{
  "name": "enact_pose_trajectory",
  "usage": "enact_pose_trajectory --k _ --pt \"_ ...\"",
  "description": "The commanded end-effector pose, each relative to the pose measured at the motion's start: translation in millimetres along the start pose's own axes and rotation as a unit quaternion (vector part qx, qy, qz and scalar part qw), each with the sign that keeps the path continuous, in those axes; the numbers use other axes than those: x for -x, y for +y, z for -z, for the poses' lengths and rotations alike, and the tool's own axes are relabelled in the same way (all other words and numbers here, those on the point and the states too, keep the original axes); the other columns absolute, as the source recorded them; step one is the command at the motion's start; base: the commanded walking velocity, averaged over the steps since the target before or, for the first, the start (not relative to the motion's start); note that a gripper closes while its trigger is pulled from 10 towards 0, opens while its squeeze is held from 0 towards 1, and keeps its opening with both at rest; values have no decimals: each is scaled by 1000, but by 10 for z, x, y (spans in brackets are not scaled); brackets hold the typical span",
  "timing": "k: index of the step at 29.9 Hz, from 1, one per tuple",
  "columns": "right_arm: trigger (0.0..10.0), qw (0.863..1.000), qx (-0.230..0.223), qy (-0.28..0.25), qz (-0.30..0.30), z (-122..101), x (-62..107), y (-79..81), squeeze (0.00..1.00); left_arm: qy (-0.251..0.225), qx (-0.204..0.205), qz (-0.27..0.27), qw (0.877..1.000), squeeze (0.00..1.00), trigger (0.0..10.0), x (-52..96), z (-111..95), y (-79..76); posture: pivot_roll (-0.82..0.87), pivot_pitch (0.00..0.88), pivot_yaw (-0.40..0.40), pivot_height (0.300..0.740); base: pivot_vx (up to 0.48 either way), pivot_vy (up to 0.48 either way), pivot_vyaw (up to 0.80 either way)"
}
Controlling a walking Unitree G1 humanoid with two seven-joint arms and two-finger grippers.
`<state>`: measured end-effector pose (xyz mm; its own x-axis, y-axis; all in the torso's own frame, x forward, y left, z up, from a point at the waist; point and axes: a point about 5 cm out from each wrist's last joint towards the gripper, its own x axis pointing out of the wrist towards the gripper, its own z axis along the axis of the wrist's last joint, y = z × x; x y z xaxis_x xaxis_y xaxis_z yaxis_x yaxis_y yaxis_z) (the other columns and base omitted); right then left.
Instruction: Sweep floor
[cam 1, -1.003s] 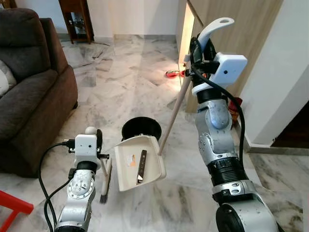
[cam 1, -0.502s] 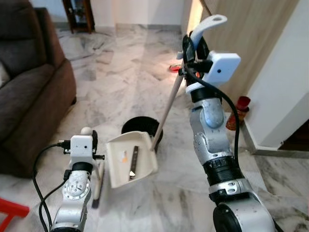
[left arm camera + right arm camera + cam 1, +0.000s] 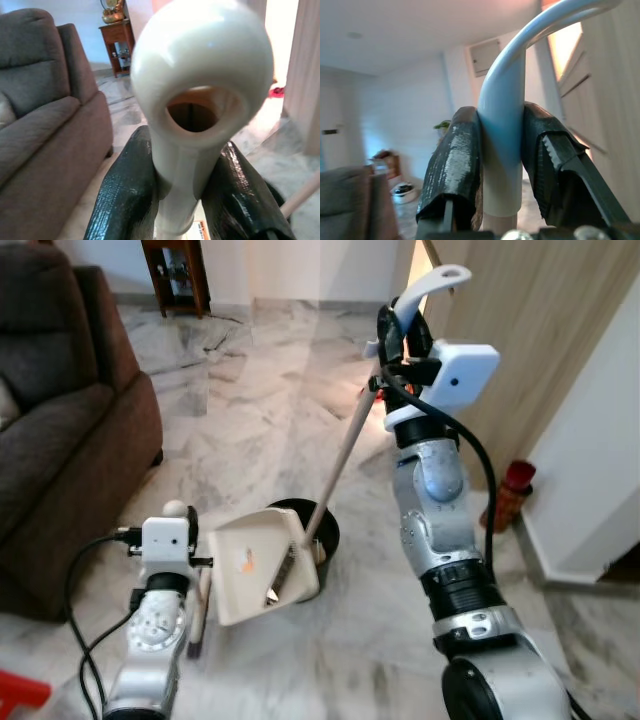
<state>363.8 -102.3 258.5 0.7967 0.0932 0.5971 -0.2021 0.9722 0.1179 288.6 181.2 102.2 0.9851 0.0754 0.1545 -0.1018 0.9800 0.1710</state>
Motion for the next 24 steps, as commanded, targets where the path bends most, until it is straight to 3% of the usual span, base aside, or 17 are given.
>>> enact_pose_trajectory --k 1,24 --pt "10000 999 -1 -43 -25 -175 -99 145 0 -33 -2 -3 999 0 10000 -35 -121 52 22 10 -4 740 337 0 0" --pt "10000 999 -9 -38 -28 -155 -99 148 0 -33 -3 -7 999 0 10000 -41 -123 61 26 8 -13 740 338 0 0"
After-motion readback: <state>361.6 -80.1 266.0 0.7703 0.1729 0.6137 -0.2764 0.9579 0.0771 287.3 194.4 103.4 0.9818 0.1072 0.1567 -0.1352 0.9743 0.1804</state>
